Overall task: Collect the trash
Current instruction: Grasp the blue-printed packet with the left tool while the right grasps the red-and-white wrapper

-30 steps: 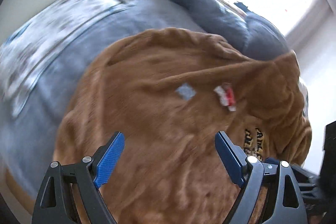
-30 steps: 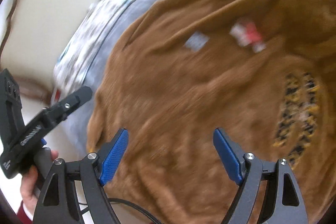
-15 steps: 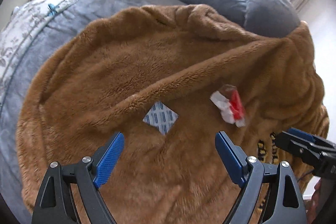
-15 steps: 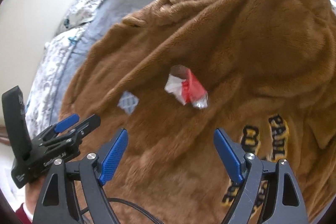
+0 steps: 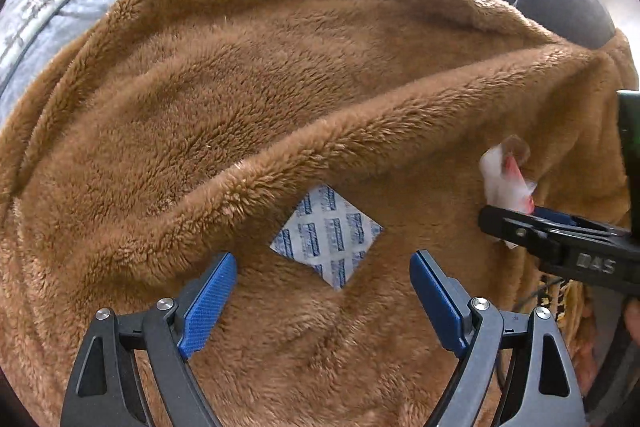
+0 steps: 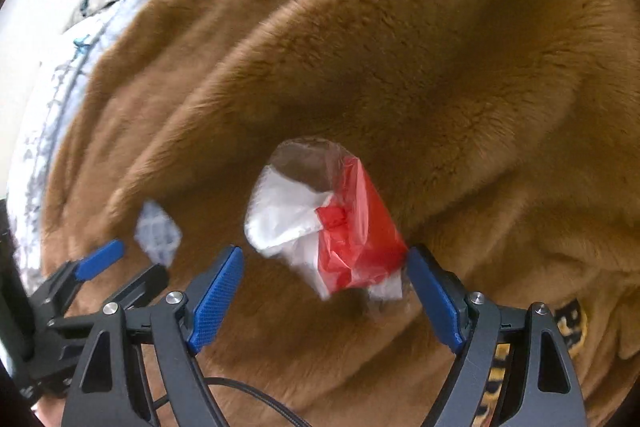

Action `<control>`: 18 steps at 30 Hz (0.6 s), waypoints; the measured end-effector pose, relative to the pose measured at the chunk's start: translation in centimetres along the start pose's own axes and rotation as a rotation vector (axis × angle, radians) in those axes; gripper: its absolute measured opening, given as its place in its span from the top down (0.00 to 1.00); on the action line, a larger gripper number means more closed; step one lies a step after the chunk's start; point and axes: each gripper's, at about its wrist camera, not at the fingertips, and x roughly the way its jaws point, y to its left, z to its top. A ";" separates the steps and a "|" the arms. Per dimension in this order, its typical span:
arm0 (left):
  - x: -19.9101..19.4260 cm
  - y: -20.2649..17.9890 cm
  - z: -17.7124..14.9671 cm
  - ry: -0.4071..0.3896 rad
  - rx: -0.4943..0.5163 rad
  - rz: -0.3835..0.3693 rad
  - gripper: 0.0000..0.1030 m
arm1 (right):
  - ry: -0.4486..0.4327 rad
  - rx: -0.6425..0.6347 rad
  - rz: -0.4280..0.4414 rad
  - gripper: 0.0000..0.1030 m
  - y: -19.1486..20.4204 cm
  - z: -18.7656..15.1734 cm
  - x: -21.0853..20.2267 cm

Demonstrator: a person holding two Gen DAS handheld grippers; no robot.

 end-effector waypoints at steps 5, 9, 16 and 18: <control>0.1 0.1 0.1 -0.005 -0.006 -0.015 0.14 | 0.039 0.027 0.008 0.33 -0.8 0.5 2.8; 0.7 -0.3 1.0 -0.006 0.005 -0.026 0.14 | -0.023 0.085 0.059 0.55 -2.2 0.3 2.4; 2.2 -0.5 2.5 -0.008 -0.022 -0.045 0.14 | -0.115 0.080 0.112 0.60 -3.2 -1.2 0.0; 2.3 -0.4 2.7 -0.011 -0.020 -0.043 0.14 | -0.135 0.084 0.130 0.60 -3.4 -1.4 -1.0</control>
